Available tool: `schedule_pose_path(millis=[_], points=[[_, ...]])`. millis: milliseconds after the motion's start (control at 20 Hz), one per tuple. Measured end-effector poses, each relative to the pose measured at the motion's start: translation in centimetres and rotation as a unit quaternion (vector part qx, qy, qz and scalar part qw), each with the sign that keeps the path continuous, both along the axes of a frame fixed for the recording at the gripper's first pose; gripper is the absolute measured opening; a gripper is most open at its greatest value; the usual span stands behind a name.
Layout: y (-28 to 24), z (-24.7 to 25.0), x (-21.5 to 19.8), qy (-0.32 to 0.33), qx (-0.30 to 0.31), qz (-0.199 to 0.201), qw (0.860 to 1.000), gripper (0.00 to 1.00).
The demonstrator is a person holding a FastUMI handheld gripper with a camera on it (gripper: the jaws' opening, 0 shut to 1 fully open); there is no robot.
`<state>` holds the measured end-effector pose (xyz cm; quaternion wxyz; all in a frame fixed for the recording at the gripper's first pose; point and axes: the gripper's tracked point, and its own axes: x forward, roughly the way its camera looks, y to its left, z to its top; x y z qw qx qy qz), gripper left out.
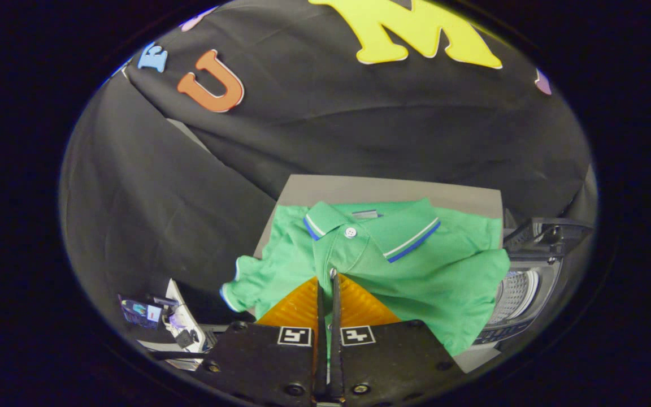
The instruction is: Put the clothes into the washing machine and then close the washing machine lid.
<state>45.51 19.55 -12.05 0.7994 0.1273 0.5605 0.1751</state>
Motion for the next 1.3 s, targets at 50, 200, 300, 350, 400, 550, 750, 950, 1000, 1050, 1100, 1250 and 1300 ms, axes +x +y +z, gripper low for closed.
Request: schedule_pose_path(millis=[50, 200, 300, 350, 400, 550, 750, 950, 1000, 1050, 1100, 1250, 1300], points=[[-0.5, 0.3, 0.3, -0.004, 0.005, -0.011, 1.000, 0.06], [-1.8, 1.0, 0.5, -0.011, 0.019, -0.030, 0.999, 0.06], [-3.0, 1.9, 0.3, -0.013, 0.031, -0.048, 0.998, 0.06], [-3.5, 2.4, 0.2, -0.013, 0.034, -0.056, 0.998, 0.06], [-4.3, 2.7, 0.4, -0.016, 0.034, -0.066, 0.997, 0.06], [-6.4, 4.3, -0.5, -0.031, 0.036, -0.087, 0.995, 0.06], [-9.7, 6.3, -0.9, -0.054, 0.040, -0.126, 0.990, 0.06], [-13.6, 7.5, -2.3, -0.071, 0.036, -0.171, 0.982, 0.06], [-14.8, 7.8, -2.7, -0.072, 0.035, -0.183, 0.980, 0.06], [-16.1, 7.8, -3.0, -0.073, 0.033, -0.194, 0.978, 0.06], [-17.5, 7.8, -3.6, -0.072, 0.026, -0.201, 0.976, 0.06], [-21.2, 8.2, -4.7, -0.085, 0.009, -0.224, 0.971, 0.06], [-22.0, 8.4, -5.0, -0.087, 0.015, -0.230, 0.969, 0.06]])
